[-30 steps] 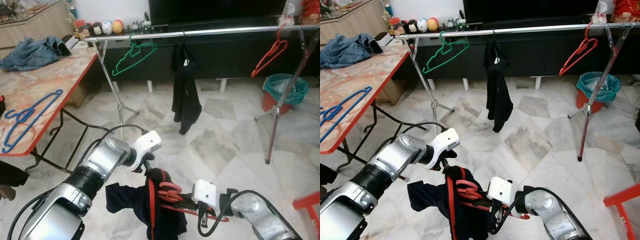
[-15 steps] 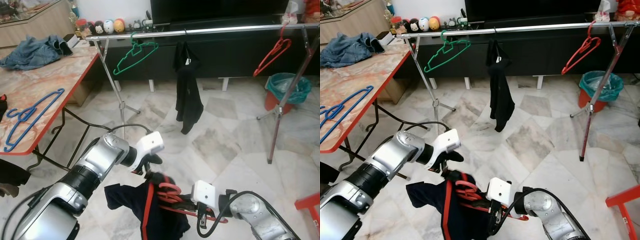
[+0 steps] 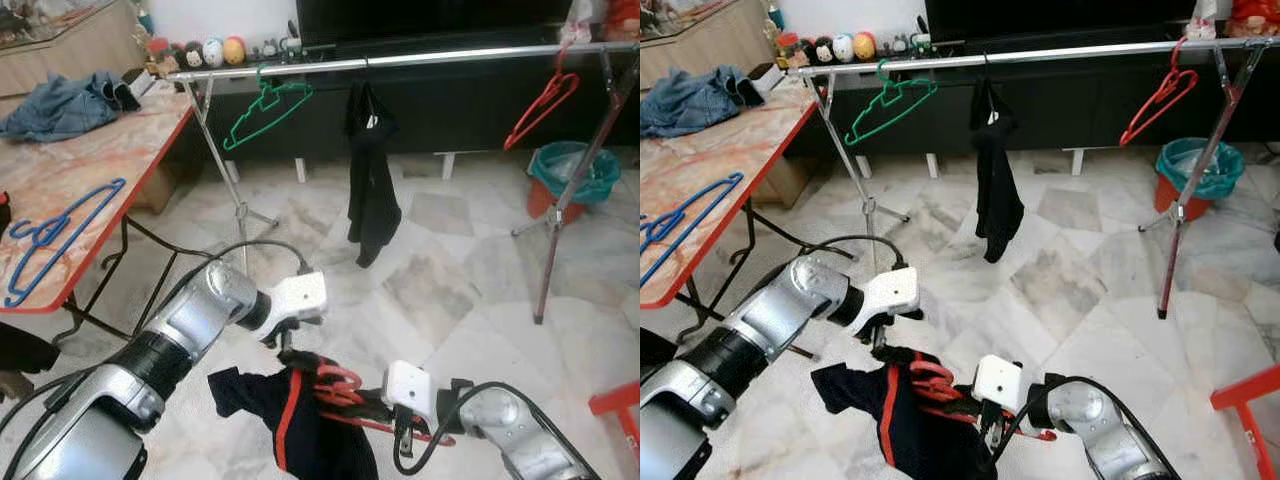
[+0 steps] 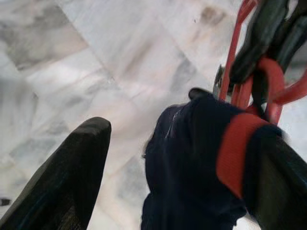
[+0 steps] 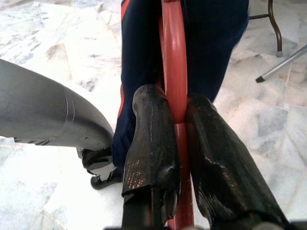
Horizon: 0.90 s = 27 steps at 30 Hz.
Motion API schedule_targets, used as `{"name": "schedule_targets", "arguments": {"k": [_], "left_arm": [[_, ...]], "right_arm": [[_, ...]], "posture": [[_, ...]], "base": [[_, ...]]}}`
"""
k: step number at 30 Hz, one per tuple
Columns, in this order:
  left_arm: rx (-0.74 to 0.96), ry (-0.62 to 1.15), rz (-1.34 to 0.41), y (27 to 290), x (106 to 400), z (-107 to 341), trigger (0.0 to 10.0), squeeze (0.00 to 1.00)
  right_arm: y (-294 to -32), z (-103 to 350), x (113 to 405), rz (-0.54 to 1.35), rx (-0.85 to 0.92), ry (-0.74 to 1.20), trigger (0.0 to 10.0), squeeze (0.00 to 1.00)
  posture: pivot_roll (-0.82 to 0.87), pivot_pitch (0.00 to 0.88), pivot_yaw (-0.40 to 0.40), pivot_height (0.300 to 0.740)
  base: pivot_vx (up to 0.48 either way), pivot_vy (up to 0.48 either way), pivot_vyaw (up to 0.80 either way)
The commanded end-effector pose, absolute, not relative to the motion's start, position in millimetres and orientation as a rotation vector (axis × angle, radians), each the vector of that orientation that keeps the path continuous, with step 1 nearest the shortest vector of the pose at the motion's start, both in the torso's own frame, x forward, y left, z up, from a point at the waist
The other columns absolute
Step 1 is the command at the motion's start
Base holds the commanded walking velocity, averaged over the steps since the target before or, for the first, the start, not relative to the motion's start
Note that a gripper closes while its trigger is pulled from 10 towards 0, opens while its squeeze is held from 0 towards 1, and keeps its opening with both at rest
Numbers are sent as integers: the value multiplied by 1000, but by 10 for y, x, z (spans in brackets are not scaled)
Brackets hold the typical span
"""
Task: Hang hanger
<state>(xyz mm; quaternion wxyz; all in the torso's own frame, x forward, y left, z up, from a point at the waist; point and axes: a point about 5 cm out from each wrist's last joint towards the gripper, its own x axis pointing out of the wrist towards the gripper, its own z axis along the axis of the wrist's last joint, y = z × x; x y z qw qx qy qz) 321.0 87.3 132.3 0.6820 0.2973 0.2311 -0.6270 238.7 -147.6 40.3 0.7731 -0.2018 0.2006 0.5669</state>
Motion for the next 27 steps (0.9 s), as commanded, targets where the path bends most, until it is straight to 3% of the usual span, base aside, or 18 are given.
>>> {"name": "schedule_targets", "arguments": {"k": [1, 27], "left_arm": [[600, 501, -1393, 851, 3245, 1421, 10000, 0], [600, 501, -1393, 851, 3245, 1421, 10000, 0]], "right_arm": [[-1409, 443, 2395, 1252, -432, 397, 10000, 0], [-1409, 443, 2395, 1252, -432, 397, 10000, 0]], "posture": [[91, 46, 143, 740], [91, 46, 143, 740]], "base": [[0, 0, 0], [0, 0, 0]]}}
